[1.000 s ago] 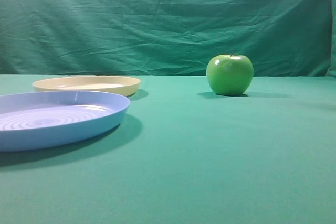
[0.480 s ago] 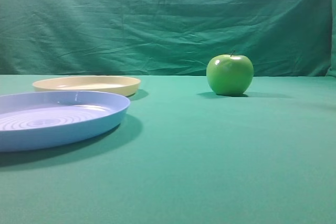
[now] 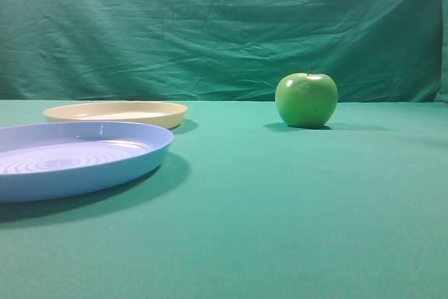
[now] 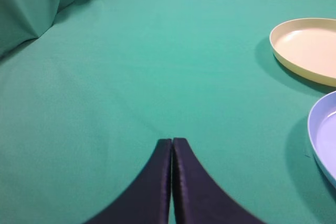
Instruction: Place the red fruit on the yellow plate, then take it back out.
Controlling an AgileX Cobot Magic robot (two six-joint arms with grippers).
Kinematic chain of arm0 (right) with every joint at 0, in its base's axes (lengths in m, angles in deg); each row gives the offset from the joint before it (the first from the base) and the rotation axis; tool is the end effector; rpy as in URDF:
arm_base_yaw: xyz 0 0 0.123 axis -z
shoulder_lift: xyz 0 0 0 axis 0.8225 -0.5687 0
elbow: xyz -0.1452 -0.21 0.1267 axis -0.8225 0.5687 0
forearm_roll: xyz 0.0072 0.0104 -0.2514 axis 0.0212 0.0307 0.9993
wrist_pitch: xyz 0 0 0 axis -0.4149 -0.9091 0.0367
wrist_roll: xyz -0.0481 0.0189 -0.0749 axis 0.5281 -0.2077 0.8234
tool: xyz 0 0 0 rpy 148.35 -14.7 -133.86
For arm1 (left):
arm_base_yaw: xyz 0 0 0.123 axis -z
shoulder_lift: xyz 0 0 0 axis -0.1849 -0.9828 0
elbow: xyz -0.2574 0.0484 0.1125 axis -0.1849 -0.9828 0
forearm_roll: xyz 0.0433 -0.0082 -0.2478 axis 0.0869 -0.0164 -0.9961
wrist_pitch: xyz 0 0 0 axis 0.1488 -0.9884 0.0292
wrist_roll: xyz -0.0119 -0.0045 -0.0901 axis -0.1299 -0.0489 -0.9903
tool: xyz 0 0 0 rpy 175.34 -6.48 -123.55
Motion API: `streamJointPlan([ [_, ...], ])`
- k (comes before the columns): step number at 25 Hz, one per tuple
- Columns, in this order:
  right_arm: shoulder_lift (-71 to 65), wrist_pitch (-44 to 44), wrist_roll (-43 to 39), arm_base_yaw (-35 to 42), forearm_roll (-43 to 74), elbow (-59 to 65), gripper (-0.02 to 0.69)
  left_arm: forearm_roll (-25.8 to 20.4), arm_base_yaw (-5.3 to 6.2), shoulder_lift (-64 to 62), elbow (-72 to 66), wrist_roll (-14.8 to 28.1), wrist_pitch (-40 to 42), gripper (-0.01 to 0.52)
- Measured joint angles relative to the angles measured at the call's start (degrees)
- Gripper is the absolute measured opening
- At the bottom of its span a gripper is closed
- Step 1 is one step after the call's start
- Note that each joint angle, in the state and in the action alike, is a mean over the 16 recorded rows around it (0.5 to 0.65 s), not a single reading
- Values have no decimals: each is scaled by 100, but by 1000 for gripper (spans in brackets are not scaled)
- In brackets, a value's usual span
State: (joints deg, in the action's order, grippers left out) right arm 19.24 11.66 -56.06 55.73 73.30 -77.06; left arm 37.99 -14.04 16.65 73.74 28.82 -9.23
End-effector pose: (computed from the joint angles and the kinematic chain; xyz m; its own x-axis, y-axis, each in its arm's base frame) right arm 0.0521 0.0036 0.1702 -0.3078 -0.0849 -0.9477 -0.0618 0.9957 -0.0691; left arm 0.0507 0.0138 0.1776 -0.2589 -0.0408 -0.9650 -0.1800 0.9836 0.0067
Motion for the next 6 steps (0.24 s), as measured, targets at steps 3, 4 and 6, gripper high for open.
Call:
streamJointPlan([
  [3,0,-2,0,0,0,-2,0,0,0,0,0,0,0,0],
  [4,0,-3,0,0,0,-2,0,0,0,0,0,0,0,0],
  [6,0,-4,0,0,0,-4,0,0,0,0,0,0,0,0],
])
